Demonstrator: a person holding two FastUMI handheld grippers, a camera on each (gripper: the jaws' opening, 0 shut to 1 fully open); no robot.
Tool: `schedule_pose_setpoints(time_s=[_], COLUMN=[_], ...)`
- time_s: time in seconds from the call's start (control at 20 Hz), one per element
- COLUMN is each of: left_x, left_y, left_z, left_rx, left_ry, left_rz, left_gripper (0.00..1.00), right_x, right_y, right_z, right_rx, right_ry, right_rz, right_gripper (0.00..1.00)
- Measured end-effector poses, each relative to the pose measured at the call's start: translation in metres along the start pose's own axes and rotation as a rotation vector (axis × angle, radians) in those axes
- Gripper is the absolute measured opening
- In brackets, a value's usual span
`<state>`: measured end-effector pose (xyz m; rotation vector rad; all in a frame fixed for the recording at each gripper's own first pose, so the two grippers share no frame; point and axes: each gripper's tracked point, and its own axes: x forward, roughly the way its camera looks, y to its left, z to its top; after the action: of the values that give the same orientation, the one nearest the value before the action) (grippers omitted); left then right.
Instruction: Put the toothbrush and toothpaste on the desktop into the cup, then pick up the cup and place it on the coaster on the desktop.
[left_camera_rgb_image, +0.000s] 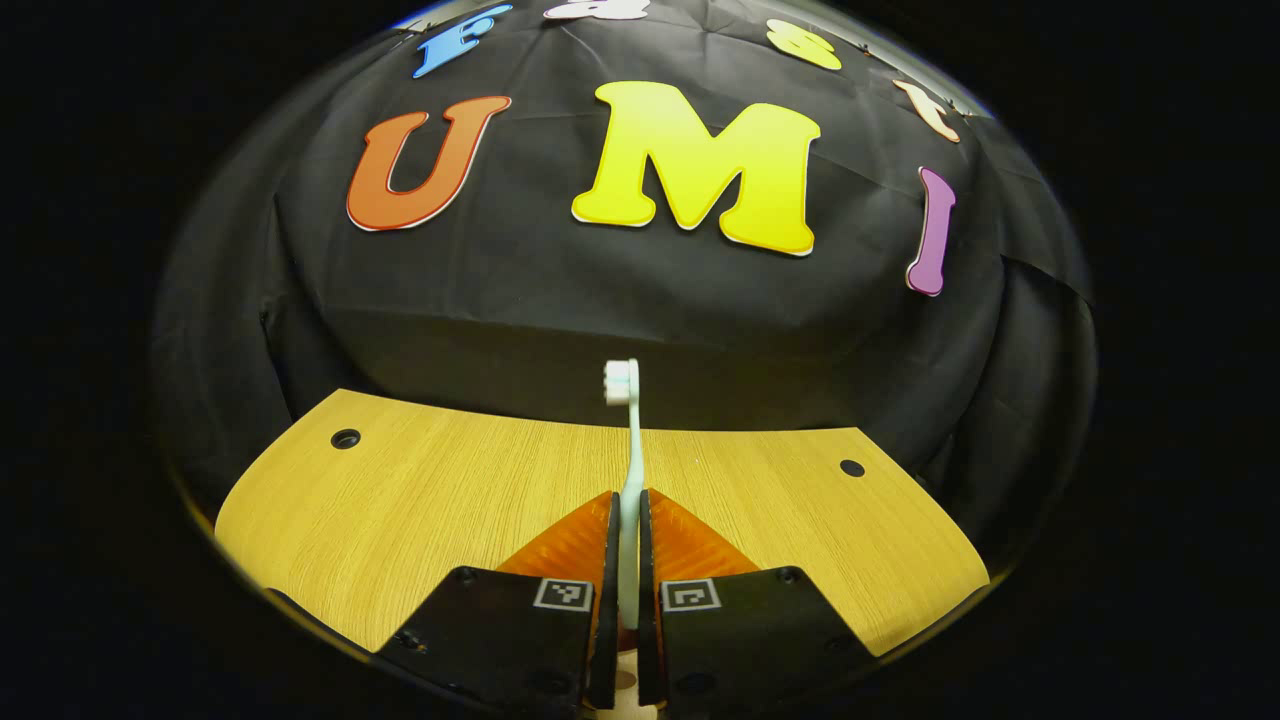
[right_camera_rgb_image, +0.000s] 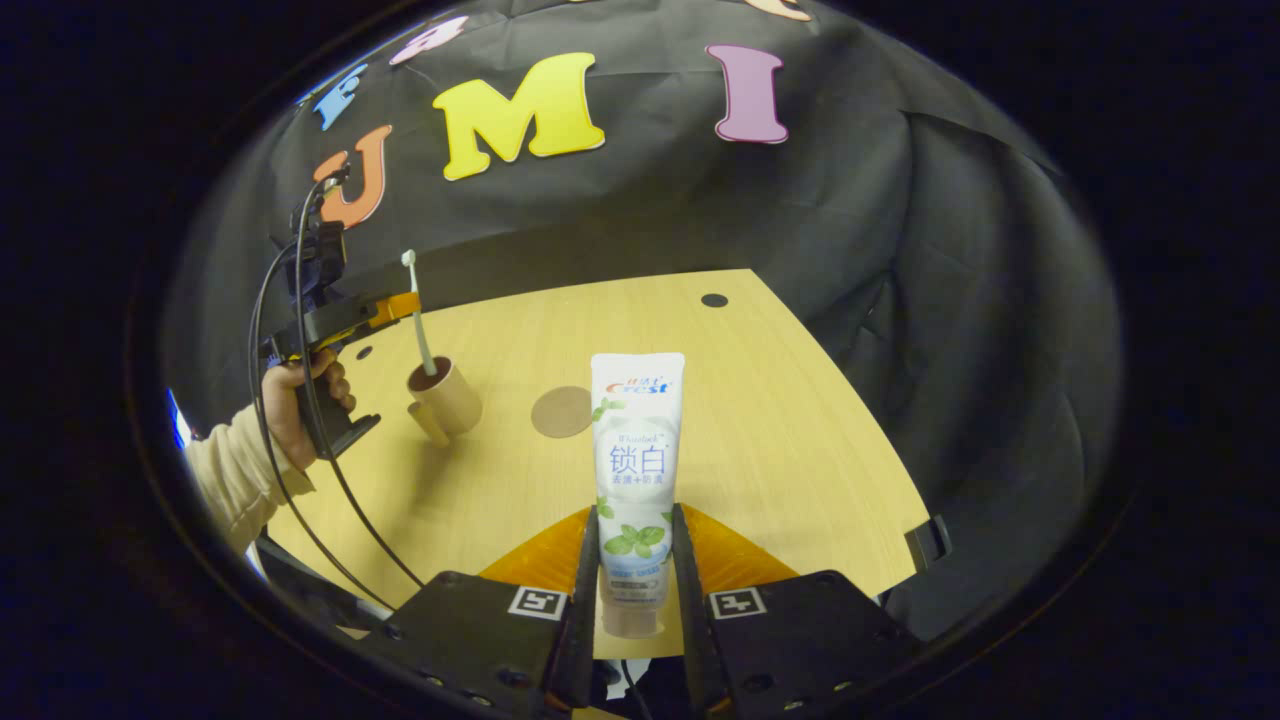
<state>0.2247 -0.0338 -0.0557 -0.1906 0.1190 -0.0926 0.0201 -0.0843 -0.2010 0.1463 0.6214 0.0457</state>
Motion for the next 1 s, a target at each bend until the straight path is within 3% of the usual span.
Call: schedule_pose_setpoints(time_s=[0.4,0.45,0.5,0.65,0.8,1.0], left_x=[-0.013,-0.018,-0.024,-0.047,-0.076,-0.115], left_y=[0.002,0.000,0.003,0.008,0.018,0.042], left_z=[0.001,0.002,0.005,0.018,0.031,0.051], left_rx=[-0.030,-0.029,-0.014,-0.013,0.001,-0.018], left_ry=[0.001,0.007,0.005,-0.019,-0.048,-0.098], left_rz=[-0.004,-0.015,-0.008,-0.011,0.013,0.078], left_gripper=[0.18,0.23,0.38,0.54,0.92,0.98], right_x=[-0.005,-0.005,-0.004,0.005,0.016,0.043], right_y=[-0.005,-0.001,0.003,0.025,0.057,0.117], right_z=[0.001,0.006,0.012,0.029,0.048,0.070], right_rx=[0.002,0.000,-0.005,-0.038,-0.097,-0.185], right_ry=[0.004,-0.003,-0.012,-0.024,-0.038,-0.037], right_rz=[-0.011,-0.002,0.010,0.059,0.135,0.257], right_gripper=[0.37,0.37,0.39,0.39,0.37,0.37])
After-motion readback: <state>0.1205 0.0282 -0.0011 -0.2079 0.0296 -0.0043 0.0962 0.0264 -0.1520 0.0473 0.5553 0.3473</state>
